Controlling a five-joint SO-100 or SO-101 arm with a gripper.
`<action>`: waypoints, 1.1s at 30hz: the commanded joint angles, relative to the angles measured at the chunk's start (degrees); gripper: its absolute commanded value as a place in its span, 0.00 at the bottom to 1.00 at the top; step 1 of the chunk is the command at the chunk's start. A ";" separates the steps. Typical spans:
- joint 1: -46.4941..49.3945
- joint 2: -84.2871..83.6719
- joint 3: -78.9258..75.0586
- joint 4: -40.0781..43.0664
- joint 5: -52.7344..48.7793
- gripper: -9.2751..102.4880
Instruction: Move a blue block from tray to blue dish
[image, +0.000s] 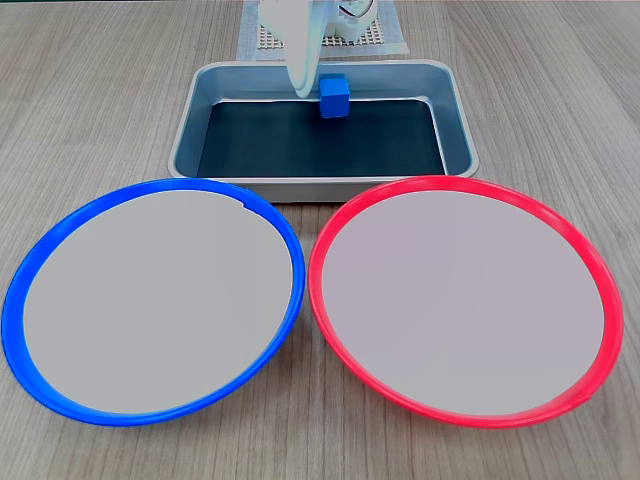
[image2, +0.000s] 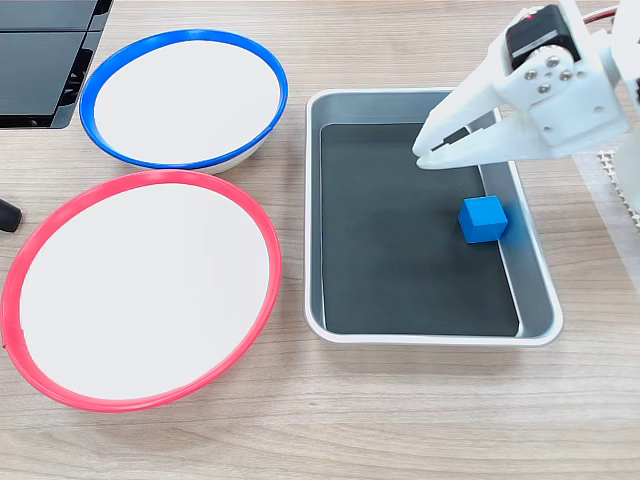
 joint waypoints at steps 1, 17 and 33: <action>0.00 1.41 0.09 -0.26 -3.43 0.10; -1.58 -52.65 -56.51 11.87 -43.86 0.12; -8.96 -72.25 -53.88 31.90 -91.58 0.22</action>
